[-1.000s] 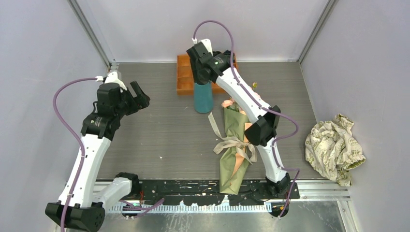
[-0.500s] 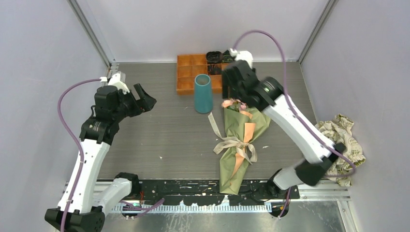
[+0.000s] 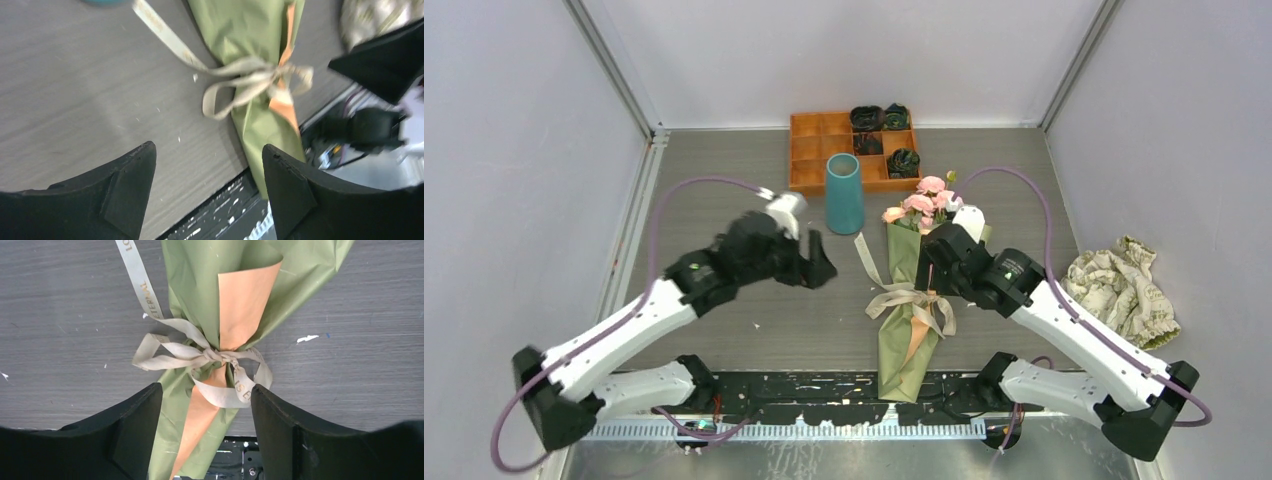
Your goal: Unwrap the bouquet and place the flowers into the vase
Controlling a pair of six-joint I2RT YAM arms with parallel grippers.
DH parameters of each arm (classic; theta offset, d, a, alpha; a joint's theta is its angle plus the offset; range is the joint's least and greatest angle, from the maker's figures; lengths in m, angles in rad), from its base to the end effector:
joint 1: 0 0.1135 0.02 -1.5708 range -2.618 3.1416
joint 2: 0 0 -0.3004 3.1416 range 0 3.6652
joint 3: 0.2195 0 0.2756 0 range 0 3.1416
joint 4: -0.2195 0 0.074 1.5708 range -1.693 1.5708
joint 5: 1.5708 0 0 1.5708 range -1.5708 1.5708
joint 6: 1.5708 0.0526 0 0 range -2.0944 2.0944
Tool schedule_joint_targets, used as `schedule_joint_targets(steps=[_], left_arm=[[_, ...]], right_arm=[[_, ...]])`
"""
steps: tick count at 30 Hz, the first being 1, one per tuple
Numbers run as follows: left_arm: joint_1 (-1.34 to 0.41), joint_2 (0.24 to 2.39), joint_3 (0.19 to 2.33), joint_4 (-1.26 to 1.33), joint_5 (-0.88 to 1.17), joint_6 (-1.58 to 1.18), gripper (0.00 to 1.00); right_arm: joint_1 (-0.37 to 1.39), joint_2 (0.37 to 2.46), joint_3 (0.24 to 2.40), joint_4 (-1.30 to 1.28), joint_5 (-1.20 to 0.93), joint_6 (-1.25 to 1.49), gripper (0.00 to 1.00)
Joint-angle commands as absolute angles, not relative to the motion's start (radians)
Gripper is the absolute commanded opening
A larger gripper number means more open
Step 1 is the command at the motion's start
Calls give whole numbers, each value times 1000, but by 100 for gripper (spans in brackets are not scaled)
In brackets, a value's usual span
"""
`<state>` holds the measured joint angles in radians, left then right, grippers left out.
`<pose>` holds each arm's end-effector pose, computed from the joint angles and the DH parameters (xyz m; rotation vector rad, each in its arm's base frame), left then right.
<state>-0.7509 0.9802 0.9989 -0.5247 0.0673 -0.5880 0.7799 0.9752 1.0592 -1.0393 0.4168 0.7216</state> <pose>0.1666 -0.1603 0.3667 0.2224 2.1882 -0.8620 0.1465 0.1149 0.3449 0.0918 2.4175 0.1502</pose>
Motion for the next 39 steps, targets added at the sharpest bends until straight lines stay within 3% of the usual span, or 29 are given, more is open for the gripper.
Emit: schedule_joint_targets(steps=[1,17,28,39], left_arm=[[-938,1114,967,-393,-121,-608,79],[-987,1595,1071,-174,-62,-688,78],[-988,1810,1209,-140,-60,-686,77],[-988,1878,1216,-139,-68,-724,74]], right_arm=[[788,902,1049,-1013,440,798,72],[787,762,1046,-1092,562,782,73],[788,716,1034,-1083,604,743,73],[788,700,1032,-1083,638,727,73]])
